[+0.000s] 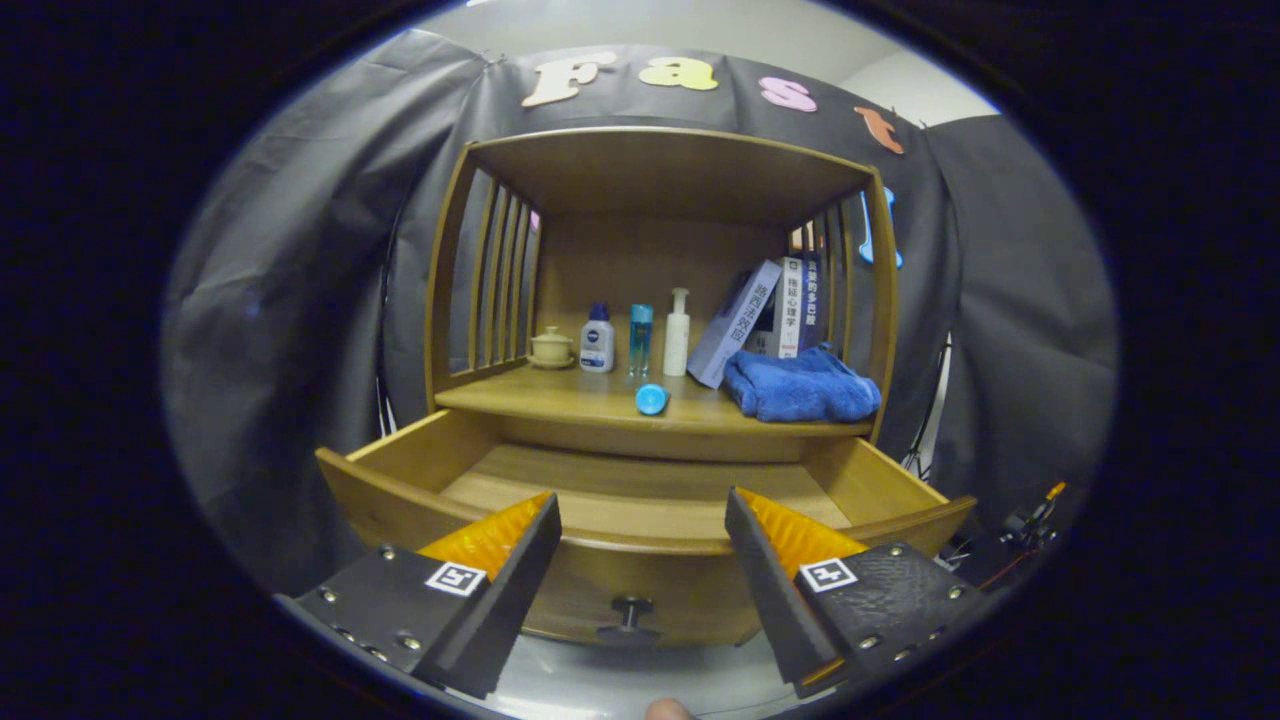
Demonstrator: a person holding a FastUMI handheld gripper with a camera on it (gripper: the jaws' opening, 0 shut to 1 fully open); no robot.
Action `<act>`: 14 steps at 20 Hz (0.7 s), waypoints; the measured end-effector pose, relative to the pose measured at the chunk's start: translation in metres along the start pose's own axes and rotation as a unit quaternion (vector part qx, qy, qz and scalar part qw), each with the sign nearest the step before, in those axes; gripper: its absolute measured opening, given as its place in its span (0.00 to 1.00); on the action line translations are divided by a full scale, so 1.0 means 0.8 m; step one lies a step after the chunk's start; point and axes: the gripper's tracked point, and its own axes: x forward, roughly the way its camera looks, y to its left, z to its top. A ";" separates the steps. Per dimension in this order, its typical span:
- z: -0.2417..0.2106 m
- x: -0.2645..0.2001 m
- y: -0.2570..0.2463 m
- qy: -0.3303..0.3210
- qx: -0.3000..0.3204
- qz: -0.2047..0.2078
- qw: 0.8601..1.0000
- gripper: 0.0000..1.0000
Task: Pull open the drawer, take out the items inside it, and place them on the countertop above the cabinet.
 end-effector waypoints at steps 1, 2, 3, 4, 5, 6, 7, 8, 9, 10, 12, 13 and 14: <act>-0.006 -0.002 0.000 0.000 -0.002 0.003 1.000 0.98; -0.012 0.000 -0.002 -0.001 0.002 0.005 1.000 0.98; -0.017 -0.002 -0.003 -0.006 0.005 0.005 1.000 0.98; -0.022 -0.001 -0.005 -0.006 0.007 -0.001 1.000 0.98; -0.032 -0.003 -0.005 -0.004 0.005 -0.002 1.000 0.98; -0.039 -0.003 0.000 -0.001 -0.005 0.002 1.000 0.98; -0.045 -0.002 0.005 -0.002 -0.014 0.007 1.000 0.98; -0.054 -0.001 0.012 0.002 -0.017 0.013 1.000 0.98; -0.066 0.002 0.017 0.010 -0.016 0.020 1.000 0.98; -0.072 0.002 0.020 0.017 -0.015 0.018 1.000 0.98; -0.063 0.001 0.025 0.002 -0.020 0.019 1.000 0.98; -0.063 0.002 0.029 -0.002 -0.023 0.018 1.000 0.98; -0.064 0.003 0.028 -0.003 -0.027 0.012 1.000 0.98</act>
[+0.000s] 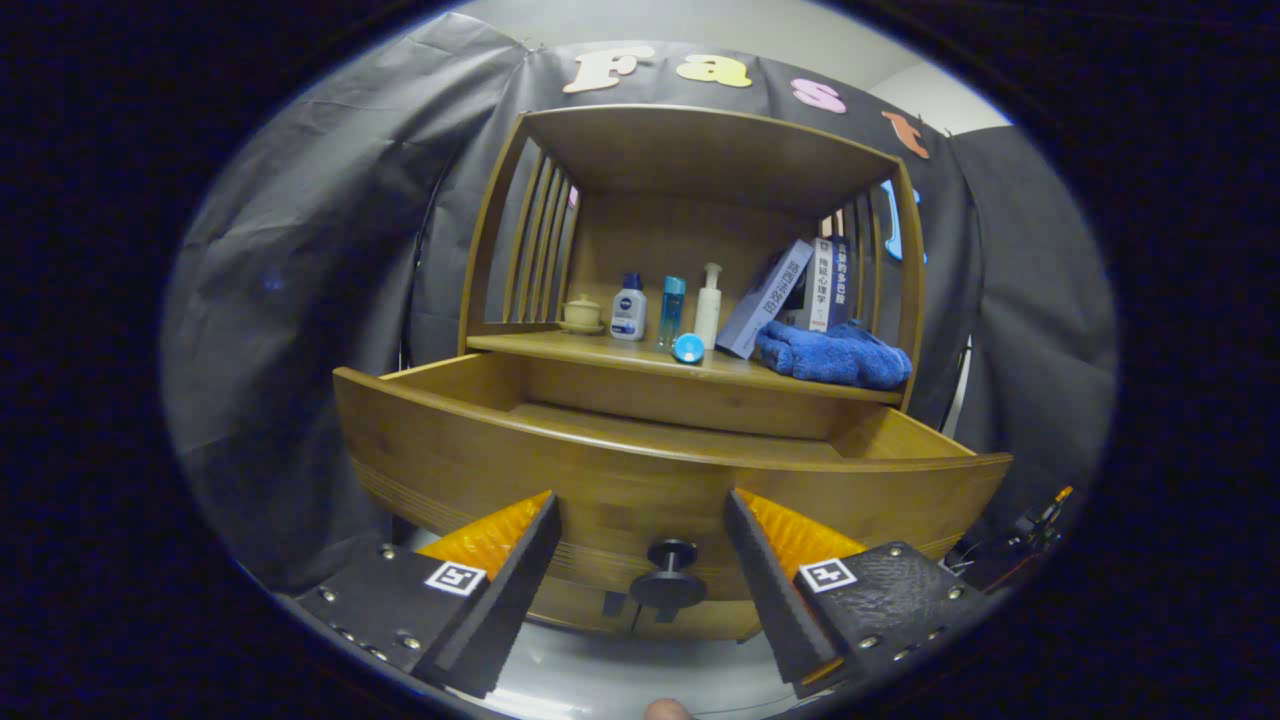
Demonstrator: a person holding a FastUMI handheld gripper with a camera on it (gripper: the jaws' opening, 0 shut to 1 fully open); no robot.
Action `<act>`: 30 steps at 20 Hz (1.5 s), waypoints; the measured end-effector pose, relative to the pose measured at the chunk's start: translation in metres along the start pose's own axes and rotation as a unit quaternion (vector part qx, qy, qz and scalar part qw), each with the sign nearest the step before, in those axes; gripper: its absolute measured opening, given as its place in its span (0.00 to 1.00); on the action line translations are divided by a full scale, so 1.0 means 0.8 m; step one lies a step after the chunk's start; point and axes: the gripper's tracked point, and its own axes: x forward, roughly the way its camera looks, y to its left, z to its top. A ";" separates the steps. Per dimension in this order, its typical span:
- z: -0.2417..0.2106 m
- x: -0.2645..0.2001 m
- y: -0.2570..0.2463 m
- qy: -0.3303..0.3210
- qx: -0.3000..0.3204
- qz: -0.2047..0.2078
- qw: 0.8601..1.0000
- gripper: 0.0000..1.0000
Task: Pull open the drawer, take out the items inside it, and place them on the countertop above the cabinet.
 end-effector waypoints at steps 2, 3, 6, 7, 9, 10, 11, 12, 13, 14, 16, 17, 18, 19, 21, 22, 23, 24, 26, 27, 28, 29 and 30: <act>0.000 0.002 -0.002 -0.002 -0.004 -0.007 1.000 0.98; 0.000 0.002 -0.003 -0.004 -0.004 -0.010 1.000 0.98; -0.001 0.007 -0.005 -0.007 -0.014 -0.023 1.000 0.98; -0.001 0.008 -0.006 -0.007 -0.019 -0.028 0.999 0.98; -0.002 0.014 -0.010 -0.009 -0.029 -0.040 0.999 0.98; -0.003 0.018 -0.013 -0.007 -0.032 -0.045 0.998 0.98; -0.001 0.020 -0.010 -0.009 -0.028 -0.043 0.999 0.99; 0.001 0.020 -0.009 -0.010 -0.020 -0.042 0.999 0.99; 0.001 0.022 -0.011 -0.013 -0.013 -0.040 0.999 1.00; 0.003 0.024 -0.012 -0.014 -0.005 -0.038 0.999 1.00; 0.008 0.028 -0.012 -0.021 -0.001 -0.035 0.999 1.00; 0.010 0.031 -0.013 -0.024 -0.002 -0.034 0.999 1.00; 0.009 0.036 -0.014 -0.024 -0.001 -0.033 0.999 1.00; 0.008 0.037 -0.016 -0.024 0.000 -0.032 0.999 1.00; 0.010 0.047 -0.016 -0.026 0.003 -0.032 0.999 1.00; 0.012 0.051 -0.016 -0.029 0.004 -0.033 0.999 1.00; 0.012 0.061 -0.015 -0.030 0.003 -0.033 0.999 1.00; 0.014 0.066 -0.014 -0.032 0.003 -0.035 0.999 1.00; 0.014 0.079 -0.013 -0.035 0.006 -0.038 0.999 1.00; 0.015 0.084 -0.013 -0.037 0.007 -0.039 0.999 1.00; 0.015 0.089 -0.012 -0.039 0.009 -0.040 0.998 1.00; 0.015 0.095 -0.011 -0.039 0.014 -0.038 0.998 1.00; 0.014 0.100 -0.011 -0.038 0.023 -0.037 0.998 1.00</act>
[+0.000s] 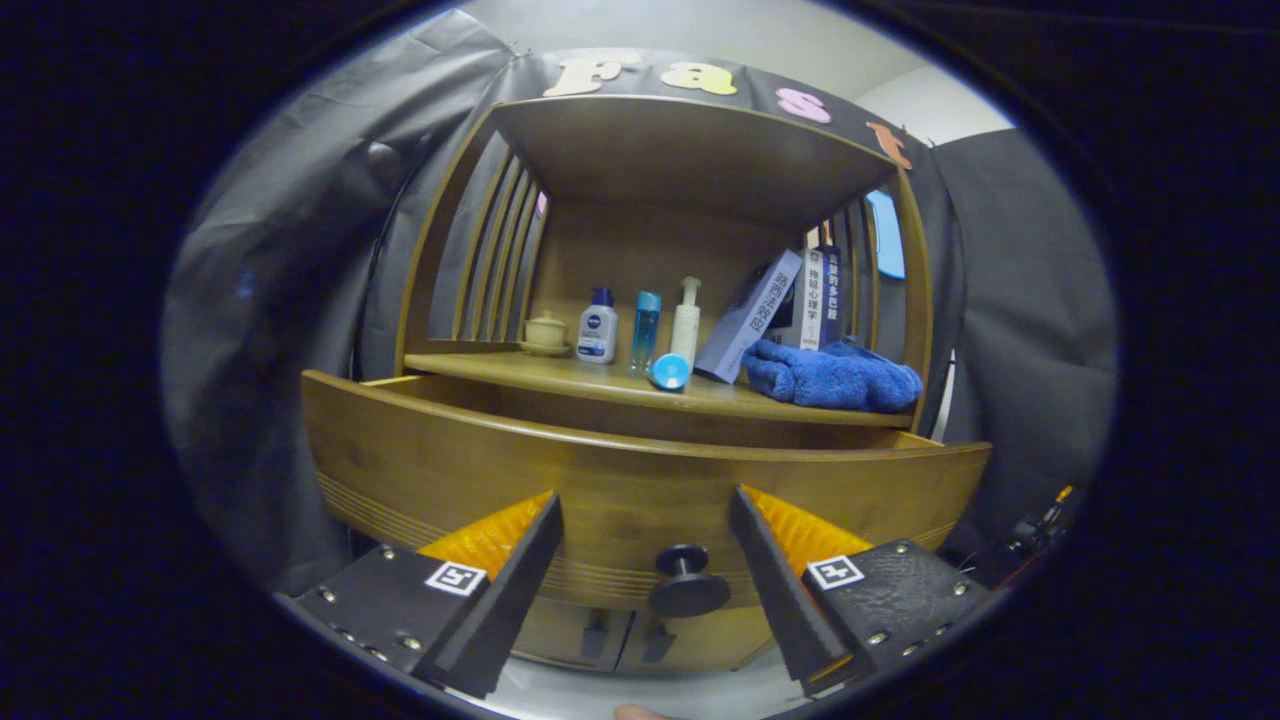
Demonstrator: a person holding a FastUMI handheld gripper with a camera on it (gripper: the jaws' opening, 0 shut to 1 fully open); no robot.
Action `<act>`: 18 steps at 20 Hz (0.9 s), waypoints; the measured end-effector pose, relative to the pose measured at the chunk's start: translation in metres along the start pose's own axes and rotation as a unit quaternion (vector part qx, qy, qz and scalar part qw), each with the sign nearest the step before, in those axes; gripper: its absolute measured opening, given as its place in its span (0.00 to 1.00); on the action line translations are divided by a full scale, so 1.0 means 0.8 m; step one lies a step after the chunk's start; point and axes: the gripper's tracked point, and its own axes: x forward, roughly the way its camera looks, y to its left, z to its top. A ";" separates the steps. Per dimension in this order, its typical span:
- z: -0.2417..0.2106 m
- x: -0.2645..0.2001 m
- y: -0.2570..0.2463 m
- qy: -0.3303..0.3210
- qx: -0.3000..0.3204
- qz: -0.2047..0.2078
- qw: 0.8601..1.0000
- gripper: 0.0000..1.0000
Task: Pull open the drawer, take out the items inside it, and place them on the countertop above the cabinet.
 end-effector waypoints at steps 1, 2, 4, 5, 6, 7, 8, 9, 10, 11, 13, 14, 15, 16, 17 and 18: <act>0.002 0.004 0.000 -0.004 0.009 0.001 1.000 0.99; 0.002 0.013 0.001 -0.006 0.013 0.000 1.000 0.99; 0.002 0.027 0.002 -0.011 0.012 -0.001 1.000 0.99; 0.002 0.033 0.002 -0.013 0.016 -0.001 1.000 0.99; 0.000 0.039 0.003 -0.013 0.022 -0.001 1.000 0.99; 0.001 0.044 0.003 -0.014 0.026 -0.001 1.000 0.99; 0.001 0.049 0.004 -0.015 0.026 -0.001 1.000 0.99; 0.001 0.054 0.004 -0.017 0.026 -0.003 1.000 0.99; 0.001 0.058 0.005 -0.018 0.028 -0.004 0.999 0.99; 0.001 0.061 0.005 -0.019 0.031 -0.004 0.999 0.99; 0.000 0.067 0.007 -0.020 0.042 -0.003 0.999 0.99; -0.001 0.072 0.007 -0.020 0.042 -0.004 0.999 0.99; 0.000 0.076 0.008 -0.023 0.040 -0.004 0.999 0.99; 0.000 0.080 0.008 -0.024 0.041 -0.004 0.999 0.99; -0.001 0.084 0.009 -0.024 0.043 -0.004 0.999 0.99; -0.001 0.088 0.010 -0.026 0.044 -0.004 0.999 0.99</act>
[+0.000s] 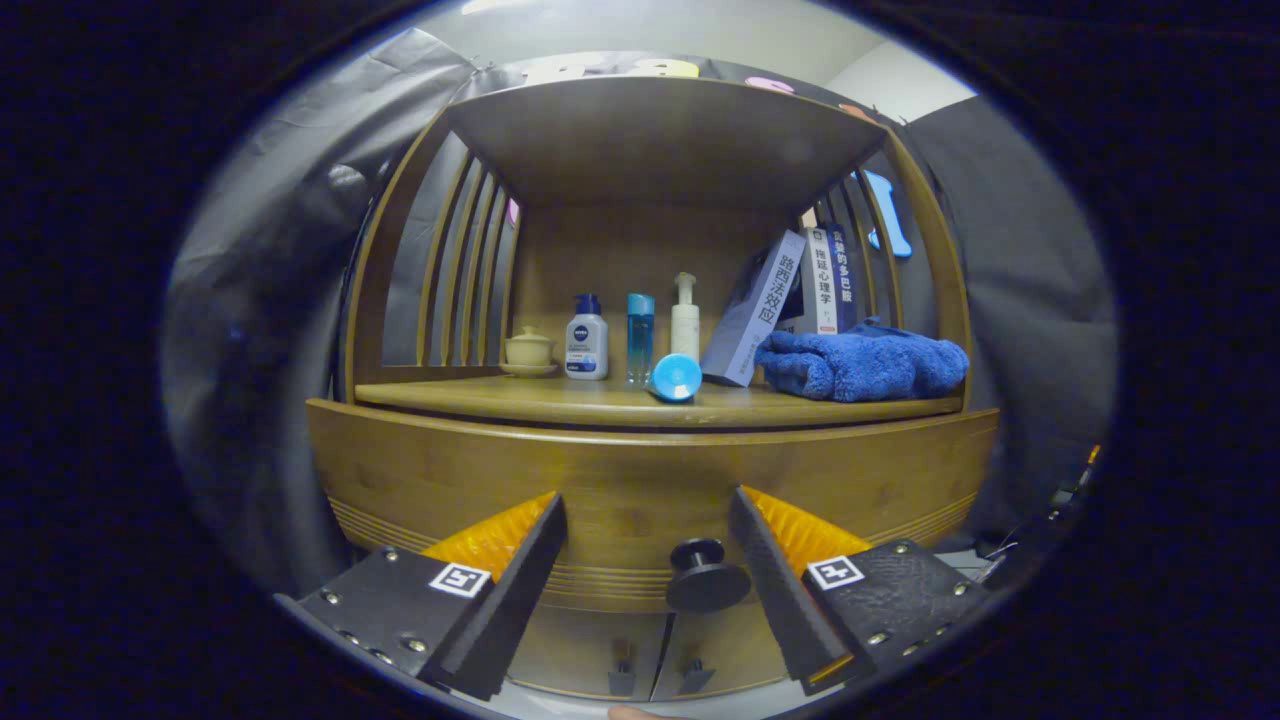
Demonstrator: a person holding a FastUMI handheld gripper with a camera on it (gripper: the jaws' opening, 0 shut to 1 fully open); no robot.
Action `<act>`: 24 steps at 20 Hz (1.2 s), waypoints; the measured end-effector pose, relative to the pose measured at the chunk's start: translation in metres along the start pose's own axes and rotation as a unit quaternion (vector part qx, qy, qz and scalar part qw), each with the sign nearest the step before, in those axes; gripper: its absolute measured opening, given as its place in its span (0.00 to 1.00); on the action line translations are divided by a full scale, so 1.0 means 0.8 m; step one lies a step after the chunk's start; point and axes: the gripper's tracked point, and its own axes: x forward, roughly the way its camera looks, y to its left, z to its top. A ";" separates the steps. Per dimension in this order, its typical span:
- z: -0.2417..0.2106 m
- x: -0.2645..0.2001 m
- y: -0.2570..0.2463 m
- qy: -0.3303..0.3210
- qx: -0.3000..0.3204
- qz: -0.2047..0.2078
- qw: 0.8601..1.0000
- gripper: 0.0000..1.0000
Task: Pull open the drawer, take out the items inside it, and place them on the countertop above the cabinet.
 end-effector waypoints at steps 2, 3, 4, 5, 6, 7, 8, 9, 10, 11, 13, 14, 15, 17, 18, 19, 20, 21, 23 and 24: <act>-0.001 0.007 0.001 -0.002 0.002 0.000 1.000 0.99; -0.001 0.011 0.002 -0.002 0.004 0.000 1.000 0.99; -0.002 0.016 0.002 -0.005 0.005 0.000 1.000 0.99; -0.003 0.022 0.003 -0.006 0.005 0.000 1.000 0.99; -0.004 0.027 0.004 -0.008 0.005 0.001 1.000 0.99; -0.005 0.032 0.005 -0.011 0.003 0.001 1.000 0.99; -0.009 0.037 0.006 -0.012 -0.003 -0.002 1.000 0.99; -0.006 0.037 0.008 -0.020 -0.015 -0.003 1.000 1.00; -0.006 0.036 0.009 -0.026 -0.022 -0.004 0.999 0.99; -0.008 0.034 0.010 -0.024 -0.022 -0.004 0.999 0.99; -0.008 0.036 0.011 -0.023 -0.016 -0.004 1.000 0.99; -0.007 0.037 0.010 -0.024 -0.017 -0.004 1.000 0.99; -0.008 0.036 0.010 -0.023 -0.018 -0.004 1.000 0.99; -0.008 0.036 0.011 -0.025 -0.018 -0.004 1.000 0.99; -0.007 0.036 0.011 -0.026 -0.020 -0.004 0.999 0.99; -0.008 0.037 0.011 -0.026 -0.021 -0.003 0.999 0.99; -0.008 0.036 0.011 -0.027 -0.022 -0.003 0.999 0.99; -0.008 0.036 0.011 -0.027 -0.023 -0.002 0.999 0.99; -0.008 0.035 0.011 -0.029 -0.034 -0.001 0.999 0.99; -0.011 0.036 0.012 -0.028 -0.052 0.000 0.998 0.99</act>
